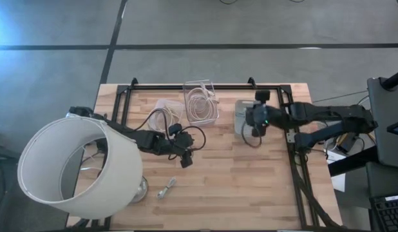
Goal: Pick & Place USB Port
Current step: Put the purple USB cable into the gray bin
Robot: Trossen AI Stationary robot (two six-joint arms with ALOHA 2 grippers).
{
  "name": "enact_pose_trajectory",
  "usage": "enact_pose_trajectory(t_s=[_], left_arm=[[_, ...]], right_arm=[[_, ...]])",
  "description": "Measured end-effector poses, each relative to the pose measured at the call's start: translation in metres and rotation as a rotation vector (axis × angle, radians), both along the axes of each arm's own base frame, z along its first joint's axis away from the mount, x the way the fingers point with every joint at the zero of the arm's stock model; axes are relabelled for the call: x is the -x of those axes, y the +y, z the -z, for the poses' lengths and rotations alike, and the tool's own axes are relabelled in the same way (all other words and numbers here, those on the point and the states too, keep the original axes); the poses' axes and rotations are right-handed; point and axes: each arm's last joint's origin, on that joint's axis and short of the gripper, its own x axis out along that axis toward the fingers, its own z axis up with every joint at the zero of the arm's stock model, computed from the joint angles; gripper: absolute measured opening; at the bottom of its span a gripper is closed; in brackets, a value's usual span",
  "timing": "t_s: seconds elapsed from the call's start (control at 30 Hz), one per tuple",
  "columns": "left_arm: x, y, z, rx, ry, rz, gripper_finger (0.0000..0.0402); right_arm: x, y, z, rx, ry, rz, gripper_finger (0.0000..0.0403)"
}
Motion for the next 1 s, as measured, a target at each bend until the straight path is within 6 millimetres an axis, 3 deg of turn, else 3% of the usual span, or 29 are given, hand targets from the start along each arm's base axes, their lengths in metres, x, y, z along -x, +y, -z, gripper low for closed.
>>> enact_pose_trajectory(t_s=[0.13,0.37,0.6,1.0], left_arm=[[0.0,0.0,0.0,-0.002,0.001,0.001,0.0193],[0.0,0.0,0.0,-0.004,0.003,0.004,0.0193],[0.002,0.0,0.004,-0.018,0.018,0.013,0.0193],[0.002,0.0,0.005,-0.019,0.021,0.014,0.0193]], right_arm=[[-0.009,-0.022,0.012,-0.085,-0.01,0.095,0.0013],[-0.017,-0.052,0.06,-0.139,0.137,0.221,0.0013],[-0.026,-0.06,0.104,-0.261,0.299,0.216,0.0013],[-0.043,-0.066,0.137,-0.249,0.409,0.217,0.0019]])
